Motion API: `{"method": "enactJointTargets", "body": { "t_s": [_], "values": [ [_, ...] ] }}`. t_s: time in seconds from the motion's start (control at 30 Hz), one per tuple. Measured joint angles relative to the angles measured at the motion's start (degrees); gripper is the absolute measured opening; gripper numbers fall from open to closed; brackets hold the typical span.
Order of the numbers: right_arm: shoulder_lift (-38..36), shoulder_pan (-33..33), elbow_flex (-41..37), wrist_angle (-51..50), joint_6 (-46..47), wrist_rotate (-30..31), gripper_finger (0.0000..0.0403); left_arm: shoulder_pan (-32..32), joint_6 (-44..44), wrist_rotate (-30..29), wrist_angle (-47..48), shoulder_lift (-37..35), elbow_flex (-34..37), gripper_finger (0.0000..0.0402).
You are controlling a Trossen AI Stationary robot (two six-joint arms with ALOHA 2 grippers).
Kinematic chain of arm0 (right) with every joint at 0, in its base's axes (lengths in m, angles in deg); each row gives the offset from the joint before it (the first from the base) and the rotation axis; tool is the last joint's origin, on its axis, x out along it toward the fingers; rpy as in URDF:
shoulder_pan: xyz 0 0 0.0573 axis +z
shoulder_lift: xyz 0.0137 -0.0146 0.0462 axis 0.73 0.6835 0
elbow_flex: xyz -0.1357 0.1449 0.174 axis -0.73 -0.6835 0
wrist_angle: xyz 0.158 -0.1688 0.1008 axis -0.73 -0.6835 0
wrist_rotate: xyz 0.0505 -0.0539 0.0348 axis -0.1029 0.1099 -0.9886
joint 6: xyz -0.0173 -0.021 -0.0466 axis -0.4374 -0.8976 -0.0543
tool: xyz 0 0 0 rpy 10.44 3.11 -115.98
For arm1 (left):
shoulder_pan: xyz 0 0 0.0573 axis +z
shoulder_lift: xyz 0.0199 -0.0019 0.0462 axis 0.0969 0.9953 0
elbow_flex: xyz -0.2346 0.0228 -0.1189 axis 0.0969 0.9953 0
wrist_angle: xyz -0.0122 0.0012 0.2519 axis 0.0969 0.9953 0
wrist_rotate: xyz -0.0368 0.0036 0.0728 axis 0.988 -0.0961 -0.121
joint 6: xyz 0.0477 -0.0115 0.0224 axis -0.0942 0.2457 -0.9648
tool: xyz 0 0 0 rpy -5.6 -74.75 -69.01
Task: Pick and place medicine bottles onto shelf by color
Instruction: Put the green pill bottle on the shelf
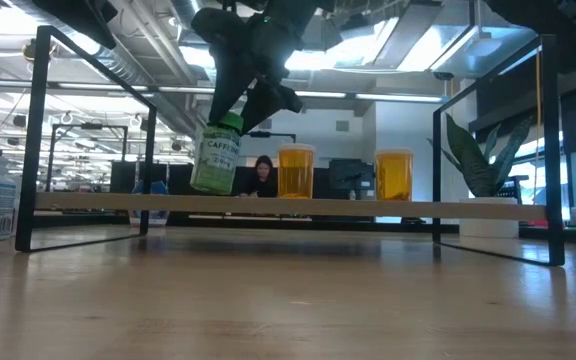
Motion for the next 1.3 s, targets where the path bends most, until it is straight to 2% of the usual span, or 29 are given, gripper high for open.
{"method": "enactJointTargets", "body": {
  "t_s": [1.3],
  "values": [
    [0.0,0.0,0.0,0.5,3.3,-0.1,0.0214,0.0,0.0,0.0,0.0,0.0,0.0,0.0025]
  ]
}}
